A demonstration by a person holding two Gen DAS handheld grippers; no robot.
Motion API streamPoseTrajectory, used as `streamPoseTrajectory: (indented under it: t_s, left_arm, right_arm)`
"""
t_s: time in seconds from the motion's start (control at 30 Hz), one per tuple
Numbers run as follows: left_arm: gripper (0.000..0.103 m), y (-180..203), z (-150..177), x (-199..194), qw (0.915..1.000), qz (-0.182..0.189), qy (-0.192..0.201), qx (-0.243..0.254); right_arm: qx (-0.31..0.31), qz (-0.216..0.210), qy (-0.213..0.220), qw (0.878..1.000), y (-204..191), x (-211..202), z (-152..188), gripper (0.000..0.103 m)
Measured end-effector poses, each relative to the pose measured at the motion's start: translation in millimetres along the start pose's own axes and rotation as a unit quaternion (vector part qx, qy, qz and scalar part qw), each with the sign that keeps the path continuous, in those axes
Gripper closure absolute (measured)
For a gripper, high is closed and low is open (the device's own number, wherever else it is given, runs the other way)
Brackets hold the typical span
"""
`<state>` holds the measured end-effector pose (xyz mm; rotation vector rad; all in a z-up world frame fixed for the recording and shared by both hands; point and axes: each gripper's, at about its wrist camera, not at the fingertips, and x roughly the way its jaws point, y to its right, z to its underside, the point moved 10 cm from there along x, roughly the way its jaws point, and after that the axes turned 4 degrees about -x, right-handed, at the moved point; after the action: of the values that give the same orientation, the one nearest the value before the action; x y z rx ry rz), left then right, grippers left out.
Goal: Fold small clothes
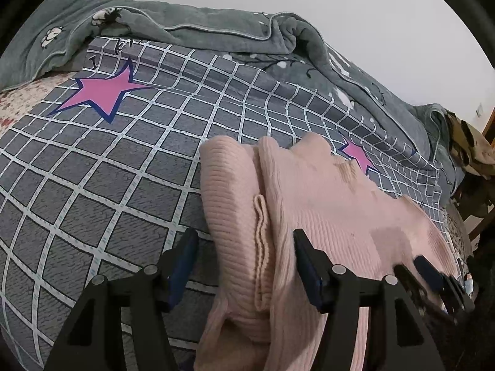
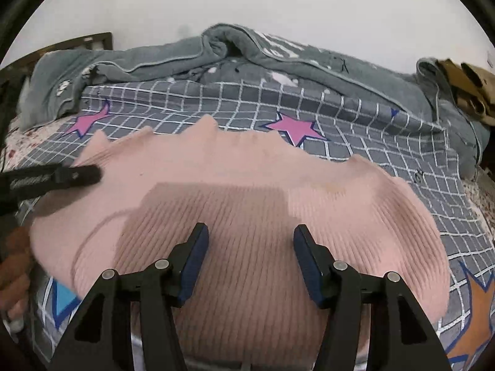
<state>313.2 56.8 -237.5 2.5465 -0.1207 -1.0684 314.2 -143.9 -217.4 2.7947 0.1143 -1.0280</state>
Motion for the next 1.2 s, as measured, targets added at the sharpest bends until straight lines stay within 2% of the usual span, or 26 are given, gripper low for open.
streamPoseTrajectory:
  t_s: [0.2, 0.5, 0.63, 0.77, 0.83, 0.9, 1.0, 1.1, 1.2]
  left_arm:
    - [0.043, 1, -1, 1, 0.9998, 0.012, -0.003, -0.015]
    - [0.043, 14, 8, 5, 0.9993, 0.028, -0.026, -0.001]
    - [0.044, 12, 9, 6, 0.9989, 0.036, -0.03, -0.01]
    - [0.071, 11, 8, 9, 0.9979, 0.05, -0.036, -0.022]
    - [0.077, 12, 7, 8, 0.9968, 0.06, -0.045, -0.029]
    - [0.079, 12, 4, 5, 0.9953, 0.066, -0.054, -0.045]
    - [0.08, 16, -4, -3, 0.9932, 0.068, -0.051, -0.079]
    - [0.081, 35, -13, -16, 0.9964, 0.042, -0.037, -0.064]
    - [0.081, 62, -21, -26, 0.9985, 0.005, -0.036, -0.041]
  right_arm:
    - [0.012, -0.013, -0.03, 0.999, 1, 21, -9, 0.046]
    - [0.0, -0.027, -0.026, 0.999, -5, -17, 14, 0.046]
    - [-0.02, -0.019, -0.031, 0.999, -13, -25, 35, 0.047]
    - [-0.005, -0.034, -0.023, 0.999, -10, -36, 42, 0.046]
    - [0.005, -0.058, -0.023, 0.998, -7, -48, 42, 0.046]
    - [0.016, -0.074, -0.009, 0.997, 3, -65, 41, 0.047]
    - [0.029, -0.064, 0.022, 0.997, 34, -93, 40, 0.046]
    - [0.069, -0.077, 0.023, 0.994, 79, -110, 48, 0.046]
    - [0.11, -0.07, 0.02, 0.991, 122, -115, 58, 0.046]
